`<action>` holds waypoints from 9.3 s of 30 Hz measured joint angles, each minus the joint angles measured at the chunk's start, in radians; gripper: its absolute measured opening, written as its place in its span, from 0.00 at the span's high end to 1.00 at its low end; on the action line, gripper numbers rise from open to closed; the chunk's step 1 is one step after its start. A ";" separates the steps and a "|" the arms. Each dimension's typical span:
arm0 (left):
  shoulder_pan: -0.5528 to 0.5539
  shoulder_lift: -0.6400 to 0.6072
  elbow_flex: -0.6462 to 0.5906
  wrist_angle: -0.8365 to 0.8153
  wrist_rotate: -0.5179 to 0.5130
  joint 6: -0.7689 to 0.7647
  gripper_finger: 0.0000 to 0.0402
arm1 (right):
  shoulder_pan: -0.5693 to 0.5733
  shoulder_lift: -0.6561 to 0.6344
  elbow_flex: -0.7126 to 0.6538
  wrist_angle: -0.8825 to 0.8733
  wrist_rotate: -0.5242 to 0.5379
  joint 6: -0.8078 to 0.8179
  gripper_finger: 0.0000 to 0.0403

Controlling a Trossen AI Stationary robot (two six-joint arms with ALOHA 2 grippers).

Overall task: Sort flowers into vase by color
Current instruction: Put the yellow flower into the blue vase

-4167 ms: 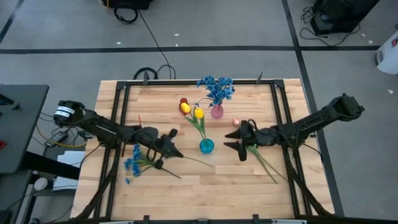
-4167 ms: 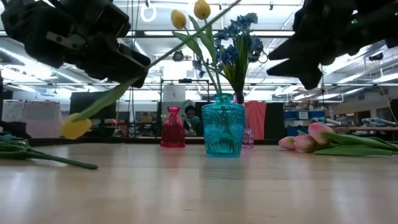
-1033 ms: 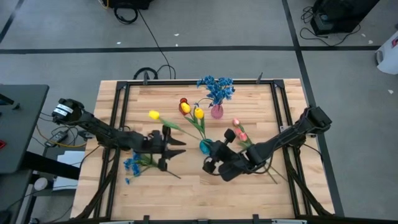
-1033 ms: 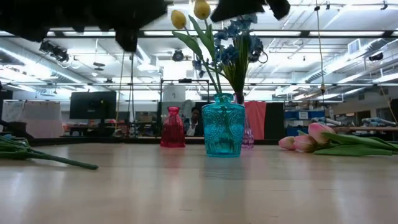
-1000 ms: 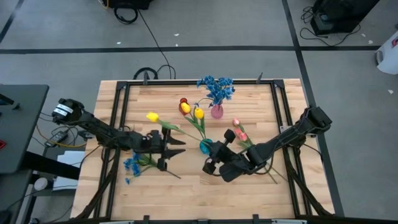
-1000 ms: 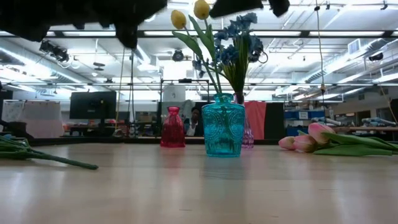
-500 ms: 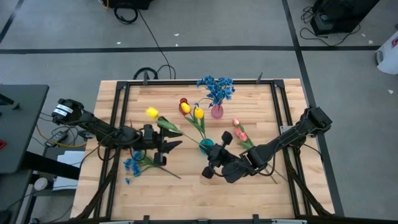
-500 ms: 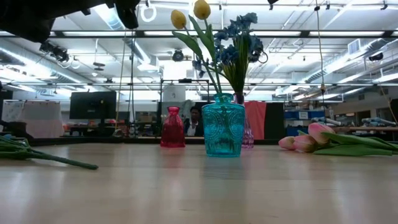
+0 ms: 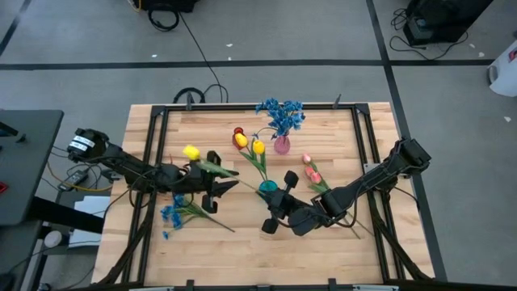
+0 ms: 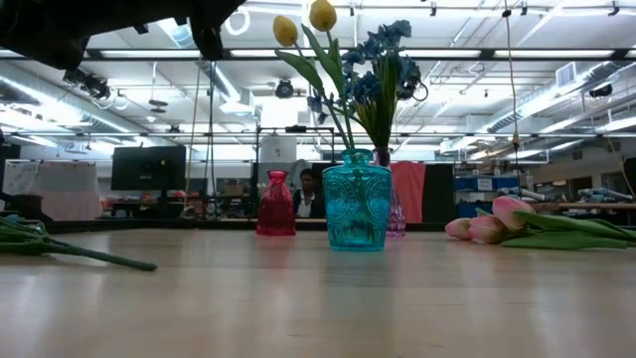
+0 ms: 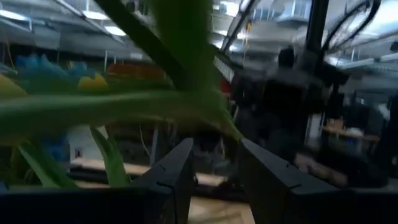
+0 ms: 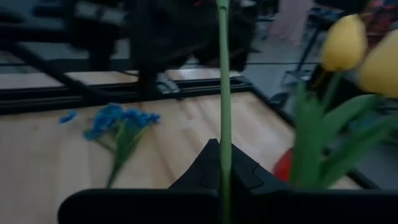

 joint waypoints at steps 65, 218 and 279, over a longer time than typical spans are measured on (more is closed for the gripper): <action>0.060 0.000 0.360 -0.849 0.251 0.020 0.93 | -0.097 -0.047 0.000 -0.082 -0.360 0.070 0.63; 0.149 -0.061 -0.286 -0.282 0.118 0.097 0.46 | -0.102 -0.491 -0.877 1.001 -0.369 -0.311 0.97; 0.110 0.387 0.077 -0.341 0.073 -0.026 0.45 | -0.159 -0.191 -0.797 1.357 -0.580 -0.457 0.96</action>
